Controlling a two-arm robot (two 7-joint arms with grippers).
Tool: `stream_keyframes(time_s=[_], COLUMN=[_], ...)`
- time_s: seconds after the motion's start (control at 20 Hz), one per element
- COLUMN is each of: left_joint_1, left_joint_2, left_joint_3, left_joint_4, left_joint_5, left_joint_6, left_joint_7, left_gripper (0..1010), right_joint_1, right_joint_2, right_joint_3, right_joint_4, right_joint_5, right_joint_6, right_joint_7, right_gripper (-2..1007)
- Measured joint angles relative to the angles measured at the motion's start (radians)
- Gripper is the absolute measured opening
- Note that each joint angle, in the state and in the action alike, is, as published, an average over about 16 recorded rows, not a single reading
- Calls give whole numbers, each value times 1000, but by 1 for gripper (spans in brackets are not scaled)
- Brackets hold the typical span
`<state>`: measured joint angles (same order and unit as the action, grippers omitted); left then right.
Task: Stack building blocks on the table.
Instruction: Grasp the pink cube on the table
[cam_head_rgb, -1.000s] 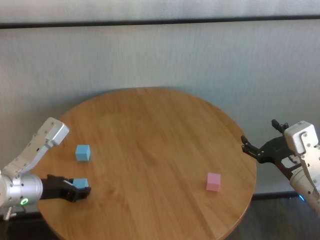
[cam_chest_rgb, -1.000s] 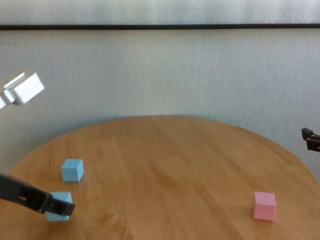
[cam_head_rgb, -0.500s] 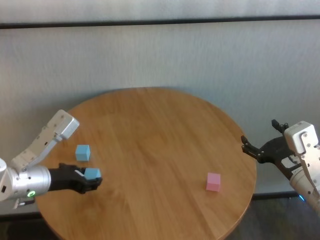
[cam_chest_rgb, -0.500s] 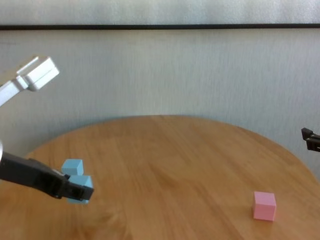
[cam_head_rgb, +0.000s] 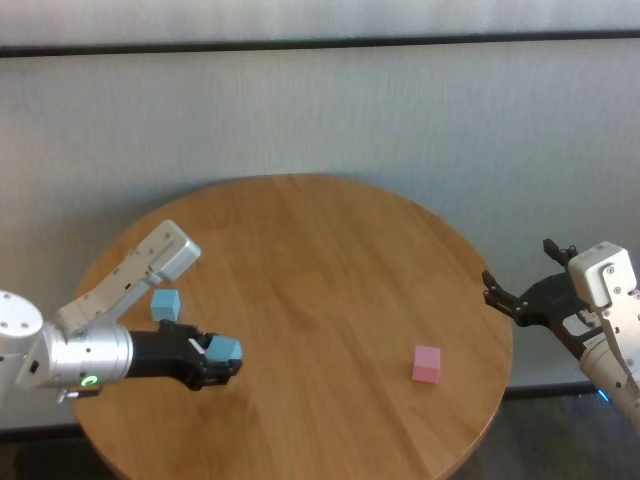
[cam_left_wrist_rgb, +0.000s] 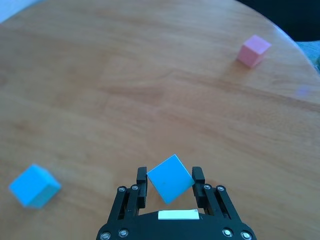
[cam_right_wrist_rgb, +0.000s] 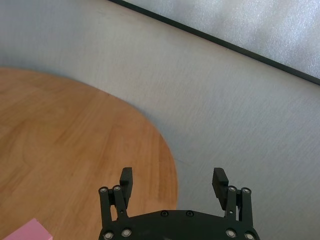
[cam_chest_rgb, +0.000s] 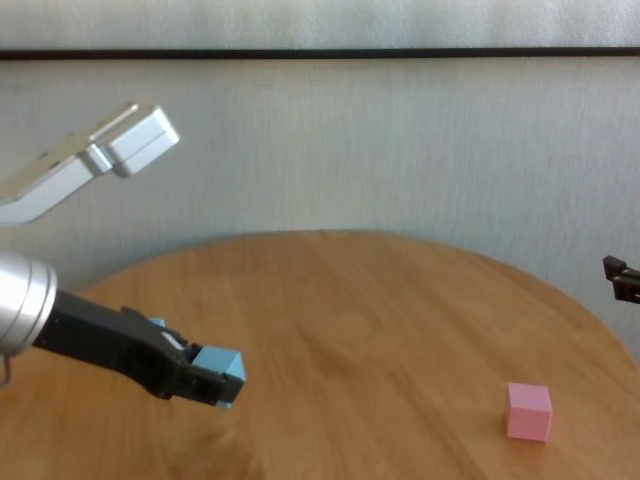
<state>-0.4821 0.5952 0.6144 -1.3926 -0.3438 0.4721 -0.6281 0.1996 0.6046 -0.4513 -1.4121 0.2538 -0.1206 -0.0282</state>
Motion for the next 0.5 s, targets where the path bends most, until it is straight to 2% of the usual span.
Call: stream_keyframes(time_s=[0.5], left_joint_1=[-82], left_joint_2=[-23], left_joint_3=[78], left_joint_4=[58], left_joint_5=[34], left_joint_6=[-47], left_joint_7=[-92], left_gripper=[560], right_joint_1=[0], right_joint_2=[0], right_joint_3=[0], right_joint_4=[0], right_joint_5=[0], right_joint_6=[0], right_joint_7=[0], right_gripper=[1005])
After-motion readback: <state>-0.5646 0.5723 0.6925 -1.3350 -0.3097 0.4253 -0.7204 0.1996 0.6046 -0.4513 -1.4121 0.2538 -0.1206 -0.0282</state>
